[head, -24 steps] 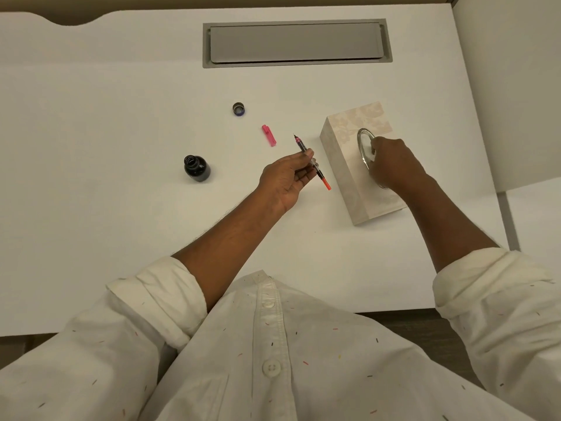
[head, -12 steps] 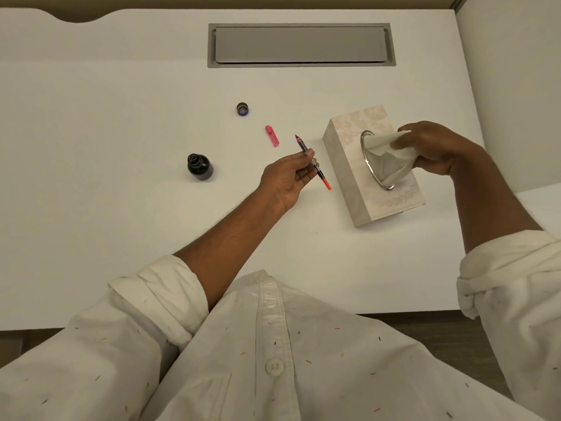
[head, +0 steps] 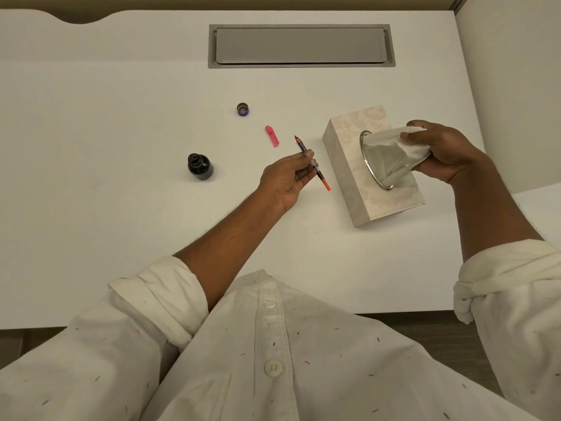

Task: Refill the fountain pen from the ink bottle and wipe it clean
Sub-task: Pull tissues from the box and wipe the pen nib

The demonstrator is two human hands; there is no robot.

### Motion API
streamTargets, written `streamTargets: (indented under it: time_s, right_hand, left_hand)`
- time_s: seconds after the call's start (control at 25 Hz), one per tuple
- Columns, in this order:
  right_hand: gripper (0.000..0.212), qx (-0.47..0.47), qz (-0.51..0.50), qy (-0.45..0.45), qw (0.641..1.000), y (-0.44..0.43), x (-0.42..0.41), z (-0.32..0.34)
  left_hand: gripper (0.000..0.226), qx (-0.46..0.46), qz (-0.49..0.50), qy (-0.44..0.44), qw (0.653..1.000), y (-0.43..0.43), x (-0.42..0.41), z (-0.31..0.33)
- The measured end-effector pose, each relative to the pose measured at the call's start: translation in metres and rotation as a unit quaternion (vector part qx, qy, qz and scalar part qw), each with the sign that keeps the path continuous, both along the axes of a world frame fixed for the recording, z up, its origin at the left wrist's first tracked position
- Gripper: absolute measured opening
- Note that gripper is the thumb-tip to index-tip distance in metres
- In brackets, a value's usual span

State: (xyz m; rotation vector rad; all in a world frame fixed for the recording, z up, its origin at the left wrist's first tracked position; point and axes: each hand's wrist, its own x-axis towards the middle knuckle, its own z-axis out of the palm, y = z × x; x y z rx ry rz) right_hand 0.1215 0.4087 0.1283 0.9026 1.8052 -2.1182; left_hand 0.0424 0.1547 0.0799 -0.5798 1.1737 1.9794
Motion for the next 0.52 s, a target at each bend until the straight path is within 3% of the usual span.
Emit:
streamTargets:
  time_s: [0.2, 0.4, 0.52]
  right_hand:
    - [0.035, 0.049, -0.100, 0.007, 0.994, -0.009, 0.001, 0.000]
    - [0.025, 0.248, -0.110, -0.020, 0.962, -0.028, -0.005, -0.008]
    - [0.024, 0.409, -0.041, -0.019, 0.912, -0.034, -0.001, -0.014]
  left_hand:
    - [0.003, 0.010, -0.013, -0.001, 1.000, 0.003, 0.004, -0.002]
    - [0.003, 0.033, -0.059, -0.013, 0.998, 0.029, 0.013, 0.000]
    - [0.002, 0.040, -0.067, -0.019, 0.997, 0.048, 0.019, 0.003]
